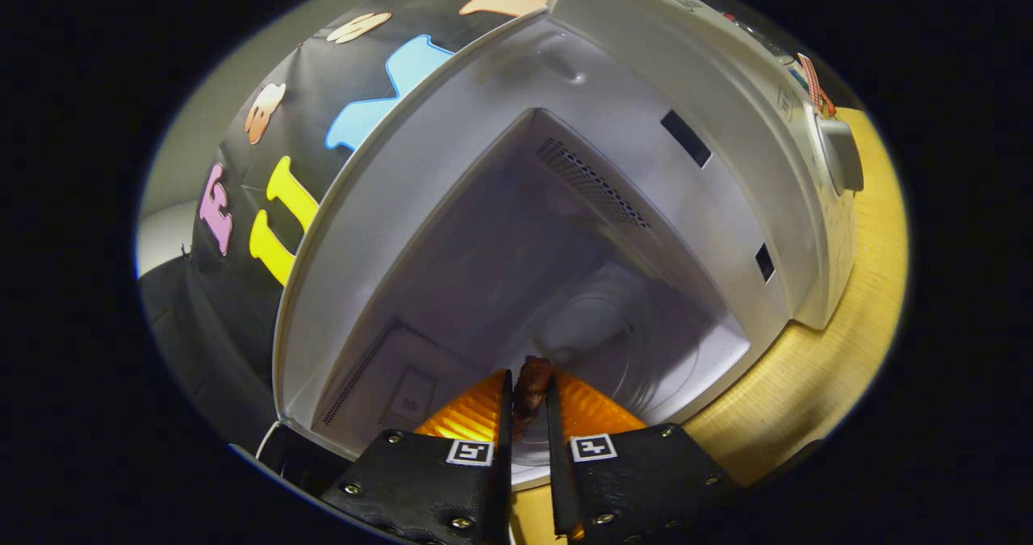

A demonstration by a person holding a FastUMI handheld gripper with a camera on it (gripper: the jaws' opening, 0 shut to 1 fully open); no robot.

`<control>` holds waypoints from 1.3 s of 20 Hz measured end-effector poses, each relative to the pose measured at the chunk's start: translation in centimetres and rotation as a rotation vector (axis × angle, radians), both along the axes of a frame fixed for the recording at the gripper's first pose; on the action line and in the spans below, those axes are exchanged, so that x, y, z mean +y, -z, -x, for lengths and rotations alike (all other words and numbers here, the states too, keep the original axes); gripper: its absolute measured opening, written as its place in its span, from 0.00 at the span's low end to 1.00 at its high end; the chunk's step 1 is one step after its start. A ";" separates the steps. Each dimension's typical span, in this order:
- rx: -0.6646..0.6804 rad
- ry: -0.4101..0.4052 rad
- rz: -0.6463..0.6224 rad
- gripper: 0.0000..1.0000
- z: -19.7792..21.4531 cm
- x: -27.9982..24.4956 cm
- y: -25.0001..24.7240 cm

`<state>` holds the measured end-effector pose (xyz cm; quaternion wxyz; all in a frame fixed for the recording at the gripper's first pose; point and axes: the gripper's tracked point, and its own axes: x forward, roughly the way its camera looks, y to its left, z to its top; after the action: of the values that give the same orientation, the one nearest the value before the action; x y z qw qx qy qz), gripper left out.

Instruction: Open the microwave, put the food inside, and close the microwave door.

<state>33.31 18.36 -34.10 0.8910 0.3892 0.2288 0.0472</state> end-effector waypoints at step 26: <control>-0.162 -0.102 0.703 0.97 1.9 -3.0 -4.1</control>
<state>31.45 15.36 -29.99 0.9821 0.0424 0.1788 0.0406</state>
